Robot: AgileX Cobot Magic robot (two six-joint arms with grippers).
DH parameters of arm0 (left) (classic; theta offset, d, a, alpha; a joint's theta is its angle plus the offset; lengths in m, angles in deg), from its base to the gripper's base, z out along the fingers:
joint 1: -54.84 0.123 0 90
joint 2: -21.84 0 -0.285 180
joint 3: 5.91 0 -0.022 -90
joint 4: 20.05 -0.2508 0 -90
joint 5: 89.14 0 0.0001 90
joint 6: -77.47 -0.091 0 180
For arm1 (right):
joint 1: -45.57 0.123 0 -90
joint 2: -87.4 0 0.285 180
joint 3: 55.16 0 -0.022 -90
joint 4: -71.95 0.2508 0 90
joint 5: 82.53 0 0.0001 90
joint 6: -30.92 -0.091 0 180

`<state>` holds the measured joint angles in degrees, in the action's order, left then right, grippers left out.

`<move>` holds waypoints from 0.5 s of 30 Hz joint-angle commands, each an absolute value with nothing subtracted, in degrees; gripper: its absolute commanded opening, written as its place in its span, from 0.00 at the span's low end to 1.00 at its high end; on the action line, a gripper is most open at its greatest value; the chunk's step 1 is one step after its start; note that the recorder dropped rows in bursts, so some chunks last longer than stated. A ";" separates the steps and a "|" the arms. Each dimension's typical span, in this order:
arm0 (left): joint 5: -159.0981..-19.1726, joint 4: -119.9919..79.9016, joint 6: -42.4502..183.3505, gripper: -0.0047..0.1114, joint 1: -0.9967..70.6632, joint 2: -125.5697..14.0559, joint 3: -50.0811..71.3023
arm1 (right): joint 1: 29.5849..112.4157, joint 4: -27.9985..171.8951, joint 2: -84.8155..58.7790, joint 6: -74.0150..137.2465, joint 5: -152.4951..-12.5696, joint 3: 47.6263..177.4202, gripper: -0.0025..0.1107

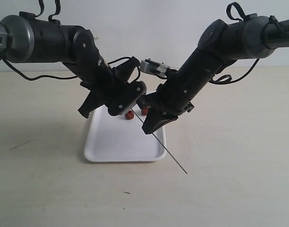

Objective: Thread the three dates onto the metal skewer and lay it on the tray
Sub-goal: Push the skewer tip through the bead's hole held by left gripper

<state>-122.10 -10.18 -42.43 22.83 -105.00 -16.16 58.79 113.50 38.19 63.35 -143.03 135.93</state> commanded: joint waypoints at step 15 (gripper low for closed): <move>-123.29 -6.13 -41.89 0.25 21.60 -104.32 -16.14 | 58.51 122.45 38.06 64.31 -137.80 136.02 0.02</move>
<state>-121.98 -10.11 -42.29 22.83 -104.72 -16.16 58.69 115.68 38.19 66.03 -141.99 135.93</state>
